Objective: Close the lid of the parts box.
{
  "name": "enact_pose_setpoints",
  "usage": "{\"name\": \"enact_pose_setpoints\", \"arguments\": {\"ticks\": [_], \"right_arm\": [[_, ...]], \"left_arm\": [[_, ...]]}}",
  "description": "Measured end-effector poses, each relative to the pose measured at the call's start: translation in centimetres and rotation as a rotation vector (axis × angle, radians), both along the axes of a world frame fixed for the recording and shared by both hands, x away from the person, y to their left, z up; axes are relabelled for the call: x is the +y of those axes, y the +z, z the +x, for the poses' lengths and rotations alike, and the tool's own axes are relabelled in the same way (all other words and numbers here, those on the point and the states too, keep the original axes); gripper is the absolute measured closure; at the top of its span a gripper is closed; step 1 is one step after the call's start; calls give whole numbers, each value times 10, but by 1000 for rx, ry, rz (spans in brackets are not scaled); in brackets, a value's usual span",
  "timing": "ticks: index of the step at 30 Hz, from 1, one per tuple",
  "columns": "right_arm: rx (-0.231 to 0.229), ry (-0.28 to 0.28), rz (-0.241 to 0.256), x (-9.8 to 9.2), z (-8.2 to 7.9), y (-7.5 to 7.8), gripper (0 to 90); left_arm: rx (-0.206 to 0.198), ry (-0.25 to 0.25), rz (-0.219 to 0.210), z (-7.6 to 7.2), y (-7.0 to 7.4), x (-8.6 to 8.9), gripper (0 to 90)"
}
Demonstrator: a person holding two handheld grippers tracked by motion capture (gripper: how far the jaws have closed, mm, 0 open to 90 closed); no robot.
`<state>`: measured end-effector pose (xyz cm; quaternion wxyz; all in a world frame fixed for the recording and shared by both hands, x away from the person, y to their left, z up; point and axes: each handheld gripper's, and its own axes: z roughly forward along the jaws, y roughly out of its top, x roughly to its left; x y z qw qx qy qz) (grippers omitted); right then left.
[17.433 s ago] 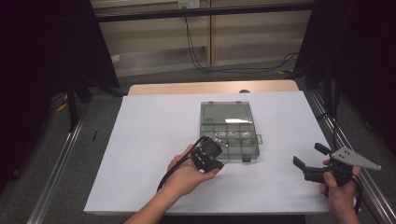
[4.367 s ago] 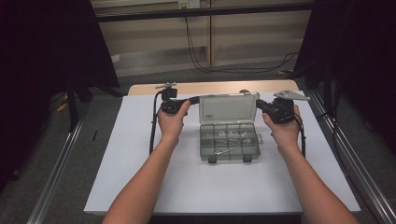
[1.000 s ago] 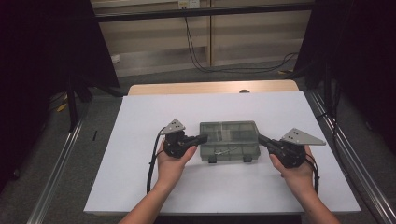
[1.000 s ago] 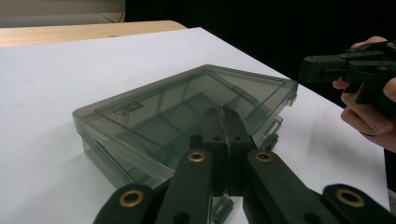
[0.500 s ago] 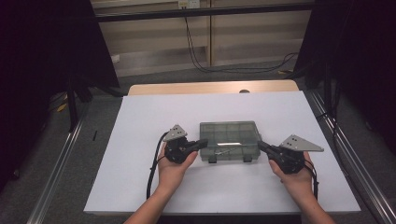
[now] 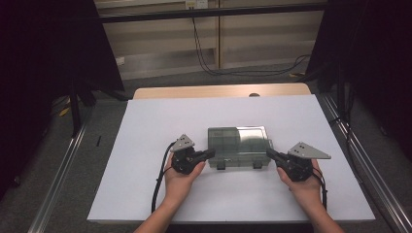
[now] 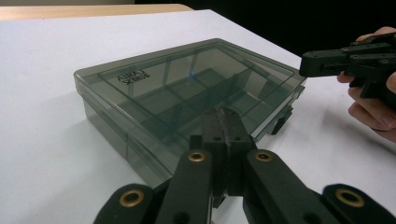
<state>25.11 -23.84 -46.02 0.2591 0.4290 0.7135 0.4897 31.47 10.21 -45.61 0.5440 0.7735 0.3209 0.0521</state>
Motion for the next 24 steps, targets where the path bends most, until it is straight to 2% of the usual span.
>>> {"name": "enact_pose_setpoints", "arguments": {"ticks": [4, 6, 9, 13, 21, 23, 24], "right_arm": [[14, 6, -11, 2, 0, -4, 900], [22, 3, -11, 1, 1, -6, 900], [31, -2, -14, 1, 1, -10, 900], [32, 1, -9, -1, 2, -13, 900], [30, -3, -6, -1, 2, -13, 900], [29, 10, 11, -3, 1, -14, 900], [27, 8, 24, -3, 1, -14, 860]], "left_arm": [[-4, 17, 12, 0, -4, 3, 900], [3, 26, -3, 0, -6, 4, 900], [9, 25, 14, 0, -9, 4, 900], [7, 31, 28, 0, -11, 3, 900], [4, 52, 24, 0, -14, 3, 900], [9, 27, 18, 1, -14, 5, 900], [10, 21, 14, 2, -14, 6, 900]]}}
